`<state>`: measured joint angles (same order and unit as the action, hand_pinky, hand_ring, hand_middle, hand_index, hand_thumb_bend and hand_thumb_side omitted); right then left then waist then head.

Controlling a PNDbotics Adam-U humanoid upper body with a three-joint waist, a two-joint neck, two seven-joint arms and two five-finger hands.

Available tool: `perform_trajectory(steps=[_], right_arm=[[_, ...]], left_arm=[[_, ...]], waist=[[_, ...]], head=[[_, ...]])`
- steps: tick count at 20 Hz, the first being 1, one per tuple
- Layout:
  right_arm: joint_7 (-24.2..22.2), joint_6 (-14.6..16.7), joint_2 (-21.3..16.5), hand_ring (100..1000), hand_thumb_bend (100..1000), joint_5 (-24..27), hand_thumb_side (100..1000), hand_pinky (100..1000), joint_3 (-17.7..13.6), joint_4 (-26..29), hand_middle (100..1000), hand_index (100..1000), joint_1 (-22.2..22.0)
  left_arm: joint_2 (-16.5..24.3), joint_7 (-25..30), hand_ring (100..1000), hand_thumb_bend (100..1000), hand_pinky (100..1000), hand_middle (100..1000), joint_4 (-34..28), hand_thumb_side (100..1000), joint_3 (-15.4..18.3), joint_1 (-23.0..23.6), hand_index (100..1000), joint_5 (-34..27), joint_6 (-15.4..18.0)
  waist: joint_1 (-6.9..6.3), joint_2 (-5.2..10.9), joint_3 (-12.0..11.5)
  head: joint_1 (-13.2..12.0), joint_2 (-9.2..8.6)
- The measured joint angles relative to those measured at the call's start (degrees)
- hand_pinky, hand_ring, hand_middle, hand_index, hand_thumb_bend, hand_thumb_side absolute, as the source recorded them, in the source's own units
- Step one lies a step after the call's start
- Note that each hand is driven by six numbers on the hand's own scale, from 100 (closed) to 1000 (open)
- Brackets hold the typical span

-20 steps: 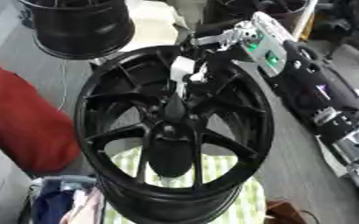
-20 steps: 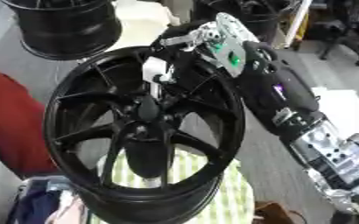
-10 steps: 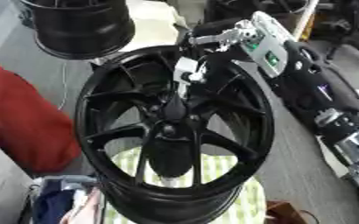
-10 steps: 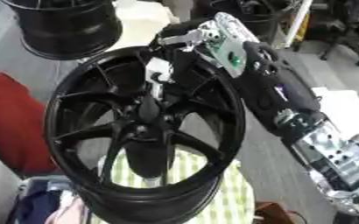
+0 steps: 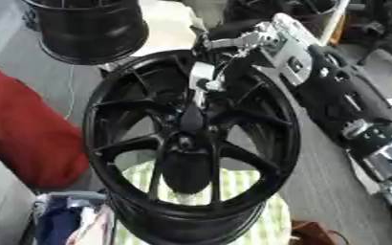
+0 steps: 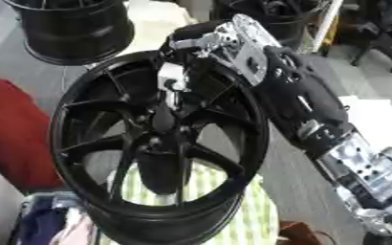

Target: Pull the pin out of the wheel hub.

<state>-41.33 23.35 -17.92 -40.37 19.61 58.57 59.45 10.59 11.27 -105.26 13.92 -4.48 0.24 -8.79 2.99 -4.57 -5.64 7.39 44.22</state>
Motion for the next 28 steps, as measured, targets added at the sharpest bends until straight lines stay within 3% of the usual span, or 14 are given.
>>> perform_trajectory(steps=[11,17,25,28], right_arm=[[0.63,-0.58,-0.15,590,100,2.47,353,621,-0.20,2.03,428,749,0.84],[0.98,-1.84,-1.81,581,100,6.45,351,620,-0.66,4.17,422,751,1.98],[1.75,-5.10,-8.79,575,100,15.39,350,624,-2.06,9.54,416,750,2.38],[3.45,-6.80,-14.44,569,100,19.80,344,624,-3.70,14.83,413,748,-1.63]], left_arm=[[-0.01,-0.02,708,230,731,757,0.00,486,0.00,0.01,924,0.00,-0.03],[-0.01,-0.03,707,232,731,757,0.03,486,0.02,0.38,925,0.00,-0.04],[0.04,-0.24,706,233,731,757,0.36,487,0.21,1.39,926,0.00,-0.19],[0.06,-0.56,705,234,731,756,0.36,487,0.57,1.60,926,0.00,-0.25]], waist=[[0.01,0.25,0.29],[0.02,0.60,1.08],[0.42,2.06,3.77],[0.55,2.44,4.71]], head=[[-0.21,0.00],[-0.59,0.00],[-2.05,0.00],[-2.80,0.00]])
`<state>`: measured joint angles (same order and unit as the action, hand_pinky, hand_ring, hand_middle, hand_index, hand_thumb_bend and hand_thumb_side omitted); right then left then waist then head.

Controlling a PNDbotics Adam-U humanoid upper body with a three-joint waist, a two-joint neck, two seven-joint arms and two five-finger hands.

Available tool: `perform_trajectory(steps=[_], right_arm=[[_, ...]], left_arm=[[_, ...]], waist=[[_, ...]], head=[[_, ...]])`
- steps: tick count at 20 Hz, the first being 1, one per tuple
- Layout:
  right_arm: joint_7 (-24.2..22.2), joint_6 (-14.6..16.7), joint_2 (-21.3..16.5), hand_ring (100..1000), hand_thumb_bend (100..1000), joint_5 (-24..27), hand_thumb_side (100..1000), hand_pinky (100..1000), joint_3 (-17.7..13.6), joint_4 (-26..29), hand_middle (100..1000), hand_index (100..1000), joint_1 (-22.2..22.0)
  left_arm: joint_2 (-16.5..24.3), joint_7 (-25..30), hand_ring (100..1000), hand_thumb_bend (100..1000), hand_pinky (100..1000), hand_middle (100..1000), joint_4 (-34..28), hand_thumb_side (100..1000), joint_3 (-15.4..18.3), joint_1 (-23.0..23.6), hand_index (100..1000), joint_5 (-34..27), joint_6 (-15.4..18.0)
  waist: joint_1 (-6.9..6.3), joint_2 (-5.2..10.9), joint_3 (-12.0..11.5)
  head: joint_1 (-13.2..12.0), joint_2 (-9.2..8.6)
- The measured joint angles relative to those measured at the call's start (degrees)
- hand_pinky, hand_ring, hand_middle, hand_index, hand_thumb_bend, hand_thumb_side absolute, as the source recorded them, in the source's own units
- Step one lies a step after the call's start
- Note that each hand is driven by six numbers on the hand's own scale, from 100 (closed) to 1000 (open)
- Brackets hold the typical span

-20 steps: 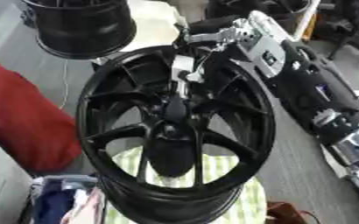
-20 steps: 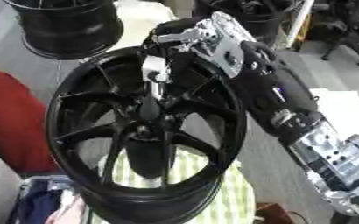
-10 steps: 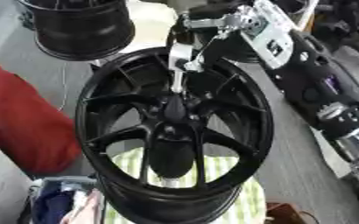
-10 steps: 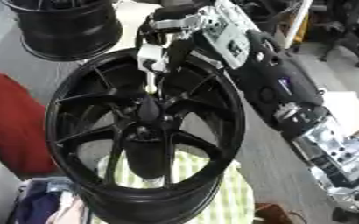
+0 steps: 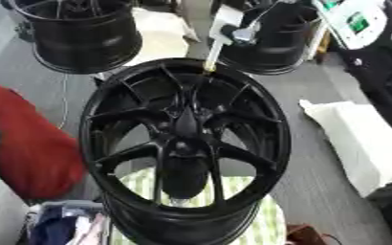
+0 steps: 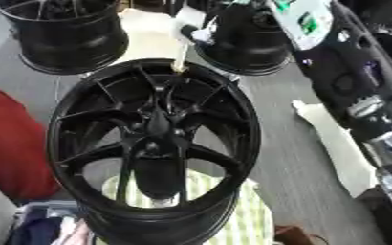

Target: Pull the pin out of the wheel hub.

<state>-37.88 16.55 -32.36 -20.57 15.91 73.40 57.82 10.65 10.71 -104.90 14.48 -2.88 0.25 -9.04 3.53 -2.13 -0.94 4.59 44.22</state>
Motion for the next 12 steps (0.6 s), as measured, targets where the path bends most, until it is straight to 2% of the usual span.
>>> perform_trajectory(steps=[2,5,8,10,12], right_arm=[[1.88,-1.48,-4.33,567,110,2.83,345,627,-1.84,4.31,410,747,-4.72],[6.47,-3.87,-10.33,559,130,6.16,335,628,-6.24,10.62,402,743,-15.08],[12.13,-6.03,-13.34,573,166,7.71,334,646,-11.35,15.26,429,762,-26.74],[15.84,-7.49,-13.16,613,219,7.49,361,668,-14.72,16.79,519,838,-34.32],[19.37,-8.44,-11.18,707,284,6.30,428,713,-17.98,16.88,715,926,-41.13]], left_arm=[[0.02,-0.29,705,235,730,756,0.00,487,0.28,0.28,926,0.06,-0.02],[0.02,-0.75,704,233,729,756,-0.01,487,0.65,0.35,926,0.11,-0.04],[0.02,-1.00,704,233,729,756,-0.02,487,0.96,0.33,926,0.13,-0.07],[0.02,-1.19,704,232,729,756,-0.03,487,1.05,0.28,926,0.21,-0.10],[0.02,-1.30,704,232,729,756,-0.03,488,1.27,0.12,926,0.26,-0.08]], waist=[[0.05,0.00,0.69],[0.02,-0.07,1.58],[-0.04,-0.61,2.20],[-0.05,-0.98,2.45],[-0.15,-1.44,2.70]], head=[[-0.54,0.00],[-1.20,0.00],[-1.97,0.00],[-2.41,0.00],[-2.72,0.00]])
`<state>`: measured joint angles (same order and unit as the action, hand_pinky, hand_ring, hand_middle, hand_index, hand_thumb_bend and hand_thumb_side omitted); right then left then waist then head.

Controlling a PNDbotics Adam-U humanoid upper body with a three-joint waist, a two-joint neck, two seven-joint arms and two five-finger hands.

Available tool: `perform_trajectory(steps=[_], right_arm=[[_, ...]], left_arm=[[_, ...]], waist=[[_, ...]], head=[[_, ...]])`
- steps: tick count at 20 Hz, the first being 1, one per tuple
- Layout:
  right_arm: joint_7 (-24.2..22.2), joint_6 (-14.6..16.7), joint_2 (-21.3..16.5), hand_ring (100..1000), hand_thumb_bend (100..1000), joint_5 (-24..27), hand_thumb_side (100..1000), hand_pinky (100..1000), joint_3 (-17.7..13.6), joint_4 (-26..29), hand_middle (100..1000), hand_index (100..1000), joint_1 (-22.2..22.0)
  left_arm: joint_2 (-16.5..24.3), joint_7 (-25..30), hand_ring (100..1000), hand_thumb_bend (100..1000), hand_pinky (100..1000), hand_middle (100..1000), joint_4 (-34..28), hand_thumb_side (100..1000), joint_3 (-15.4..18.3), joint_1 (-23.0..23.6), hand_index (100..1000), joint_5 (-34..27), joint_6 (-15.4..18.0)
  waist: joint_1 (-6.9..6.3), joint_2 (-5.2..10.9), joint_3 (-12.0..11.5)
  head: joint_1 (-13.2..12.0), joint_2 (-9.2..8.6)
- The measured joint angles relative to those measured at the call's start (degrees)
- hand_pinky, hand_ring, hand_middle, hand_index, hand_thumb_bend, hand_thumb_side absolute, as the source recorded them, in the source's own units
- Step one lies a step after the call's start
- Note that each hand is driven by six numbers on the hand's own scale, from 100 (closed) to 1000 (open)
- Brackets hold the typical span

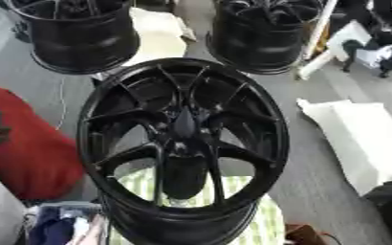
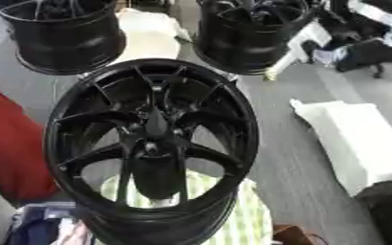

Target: Pull the pin out of the wheel hub.

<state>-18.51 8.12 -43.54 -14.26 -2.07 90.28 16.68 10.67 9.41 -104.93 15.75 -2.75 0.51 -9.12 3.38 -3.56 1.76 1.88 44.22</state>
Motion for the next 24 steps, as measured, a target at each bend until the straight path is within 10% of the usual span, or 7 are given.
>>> perform_trajectory(steps=[4,10,16,24], right_arm=[[6.48,-2.50,6.88,787,324,-5.52,476,749,-6.06,-3.68,864,973,-8.94],[25.51,-1.81,19.03,704,280,-4.11,440,699,-11.37,-7.86,768,923,-16.22],[36.29,3.62,25.00,636,237,4.11,405,670,-8.42,-7.95,688,893,-18.41],[38.98,7.53,29.30,610,203,12.27,406,659,-2.10,-4.65,655,883,-17.97]], left_arm=[[0.00,-0.14,704,233,728,756,-0.02,458,0.06,-0.39,927,0.01,0.03],[0.00,-0.20,705,230,727,756,-0.03,487,0.12,-0.87,926,0.04,0.05],[0.00,-0.09,704,228,726,756,-0.05,487,0.10,-1.29,925,0.04,0.05],[0.00,0.31,703,224,724,755,-0.03,486,0.00,-1.76,923,0.06,0.01]], waist=[[-0.24,-0.74,0.17],[-0.36,-1.59,0.24],[-0.08,-2.13,-0.12],[0.25,-2.97,-0.13]], head=[[-0.28,0.00],[-0.20,0.00],[0.05,0.00],[0.35,-0.03]])
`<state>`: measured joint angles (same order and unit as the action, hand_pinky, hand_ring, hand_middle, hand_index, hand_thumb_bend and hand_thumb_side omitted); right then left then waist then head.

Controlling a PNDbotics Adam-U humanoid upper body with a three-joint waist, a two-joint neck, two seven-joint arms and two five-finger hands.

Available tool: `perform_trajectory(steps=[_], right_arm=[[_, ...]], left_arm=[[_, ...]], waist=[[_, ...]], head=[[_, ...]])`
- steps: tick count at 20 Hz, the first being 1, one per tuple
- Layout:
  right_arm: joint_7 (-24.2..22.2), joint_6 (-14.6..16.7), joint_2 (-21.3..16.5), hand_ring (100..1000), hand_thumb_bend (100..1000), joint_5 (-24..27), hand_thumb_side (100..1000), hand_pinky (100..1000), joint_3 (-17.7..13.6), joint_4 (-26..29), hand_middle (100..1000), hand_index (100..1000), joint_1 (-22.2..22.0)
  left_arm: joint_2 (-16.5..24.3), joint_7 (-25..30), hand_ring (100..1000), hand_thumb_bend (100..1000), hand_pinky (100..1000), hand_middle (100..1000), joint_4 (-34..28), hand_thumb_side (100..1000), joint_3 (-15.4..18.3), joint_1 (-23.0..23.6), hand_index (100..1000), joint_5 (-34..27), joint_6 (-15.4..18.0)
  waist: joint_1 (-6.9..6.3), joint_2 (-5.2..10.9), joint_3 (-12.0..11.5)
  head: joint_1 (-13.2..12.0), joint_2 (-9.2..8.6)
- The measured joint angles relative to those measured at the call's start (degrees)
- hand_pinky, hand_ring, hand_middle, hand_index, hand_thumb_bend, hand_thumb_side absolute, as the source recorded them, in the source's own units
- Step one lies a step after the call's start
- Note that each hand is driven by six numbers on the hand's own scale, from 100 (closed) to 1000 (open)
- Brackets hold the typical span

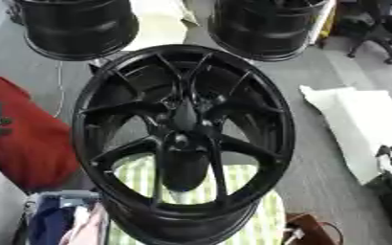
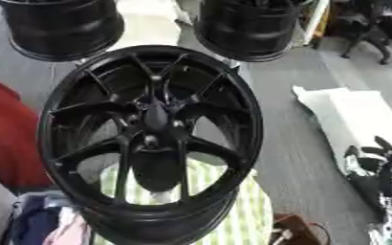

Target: Pull the pin out of the wheel hub.

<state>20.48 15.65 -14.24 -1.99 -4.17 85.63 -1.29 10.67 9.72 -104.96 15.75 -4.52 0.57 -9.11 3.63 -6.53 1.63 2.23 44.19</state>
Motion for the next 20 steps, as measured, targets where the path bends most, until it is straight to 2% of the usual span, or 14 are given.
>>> perform_trajectory(steps=[9,20], right_arm=[[-3.30,0.87,1.43,603,187,3.38,406,657,4.22,1.17,643,883,1.11],[-5.45,0.91,1.88,602,170,4.84,411,658,5.35,2.14,640,886,1.45]], left_arm=[[0.00,0.51,694,222,720,749,0.04,485,-0.36,-0.18,921,0.03,-0.11],[-0.02,0.76,696,221,720,748,0.08,485,-0.65,-0.32,919,0.04,-0.11]], waist=[[0.16,-0.59,0.00],[0.18,-0.58,0.13]], head=[[-0.11,0.00],[-0.34,0.00]])
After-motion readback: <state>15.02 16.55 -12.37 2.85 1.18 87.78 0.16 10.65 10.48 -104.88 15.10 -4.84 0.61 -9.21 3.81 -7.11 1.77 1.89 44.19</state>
